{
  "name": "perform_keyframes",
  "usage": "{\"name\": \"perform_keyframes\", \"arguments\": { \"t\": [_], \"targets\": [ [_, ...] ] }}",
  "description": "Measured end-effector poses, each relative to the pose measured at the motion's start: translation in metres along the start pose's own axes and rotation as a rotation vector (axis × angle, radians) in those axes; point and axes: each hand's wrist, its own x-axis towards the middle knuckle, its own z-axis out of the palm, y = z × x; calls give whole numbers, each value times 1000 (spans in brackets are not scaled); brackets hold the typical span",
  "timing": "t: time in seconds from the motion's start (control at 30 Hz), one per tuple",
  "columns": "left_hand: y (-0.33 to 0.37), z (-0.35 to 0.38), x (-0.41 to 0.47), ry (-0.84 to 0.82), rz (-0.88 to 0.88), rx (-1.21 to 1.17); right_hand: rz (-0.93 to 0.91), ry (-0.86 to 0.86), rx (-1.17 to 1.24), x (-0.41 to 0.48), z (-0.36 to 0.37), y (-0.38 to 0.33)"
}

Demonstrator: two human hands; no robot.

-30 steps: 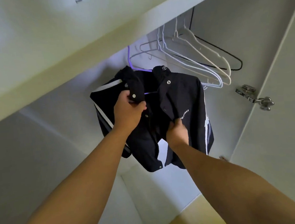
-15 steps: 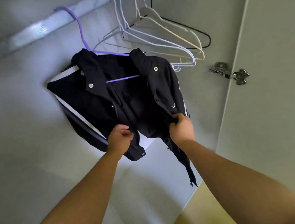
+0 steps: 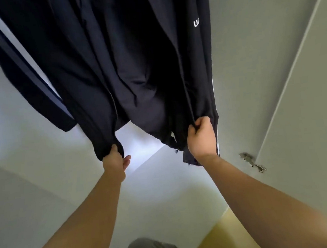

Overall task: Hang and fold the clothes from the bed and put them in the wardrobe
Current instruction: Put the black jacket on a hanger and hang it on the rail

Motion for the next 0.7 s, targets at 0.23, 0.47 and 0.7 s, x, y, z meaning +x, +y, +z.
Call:
{"name": "perform_keyframes", "arguments": {
  "t": [0.23,0.47,0.7],
  "targets": [
    [-24,-9,46,-88,-11,-269,109,45,49,4,30,57],
    [-44,-21,46,-213,-38,-367,300,-53,69,-7,26,93],
    [-89,-10,20,-413,70,-185,496,-241,271,-36,40,122]
  ]
}}
